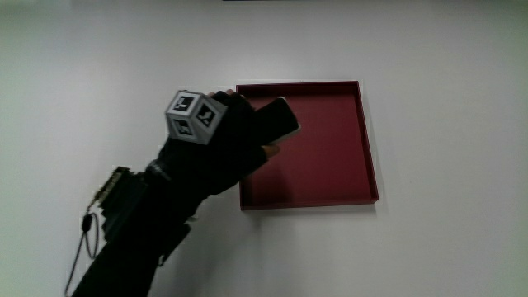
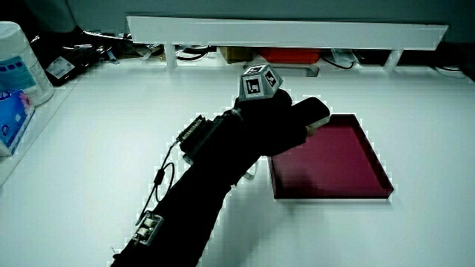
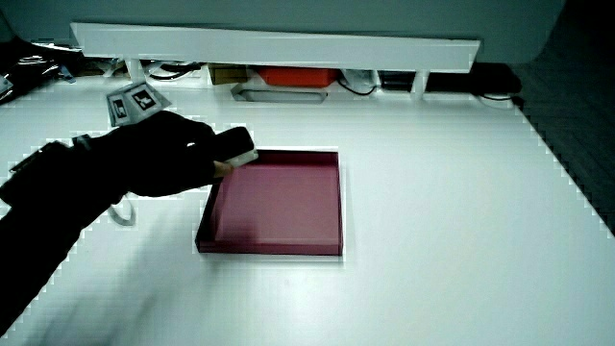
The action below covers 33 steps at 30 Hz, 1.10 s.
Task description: Pick eraser
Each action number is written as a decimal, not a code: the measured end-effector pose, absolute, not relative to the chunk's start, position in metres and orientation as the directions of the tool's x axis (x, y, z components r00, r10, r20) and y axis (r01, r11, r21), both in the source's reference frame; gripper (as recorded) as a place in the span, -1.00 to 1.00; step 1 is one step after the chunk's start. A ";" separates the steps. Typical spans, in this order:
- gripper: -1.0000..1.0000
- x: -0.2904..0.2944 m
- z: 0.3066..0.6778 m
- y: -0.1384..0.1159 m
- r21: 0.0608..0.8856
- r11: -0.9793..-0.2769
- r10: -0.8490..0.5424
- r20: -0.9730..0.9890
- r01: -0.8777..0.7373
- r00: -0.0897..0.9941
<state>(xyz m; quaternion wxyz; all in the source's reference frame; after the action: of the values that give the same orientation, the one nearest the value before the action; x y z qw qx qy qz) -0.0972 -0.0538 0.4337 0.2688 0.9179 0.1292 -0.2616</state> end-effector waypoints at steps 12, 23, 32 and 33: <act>0.00 -0.045 0.459 -0.049 0.496 -0.810 0.075 -0.440 0.311 0.895; 0.00 -0.030 0.510 -0.037 0.583 -0.761 0.078 -0.355 0.286 0.932; 0.00 -0.030 0.528 -0.035 0.597 -0.749 0.076 -0.353 0.287 0.932; 0.00 -0.031 0.531 -0.035 0.591 -0.754 0.075 -0.357 0.287 0.931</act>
<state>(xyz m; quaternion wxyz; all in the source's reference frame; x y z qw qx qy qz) -0.0307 -0.0350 0.5314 0.3370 0.9230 0.0981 -0.1578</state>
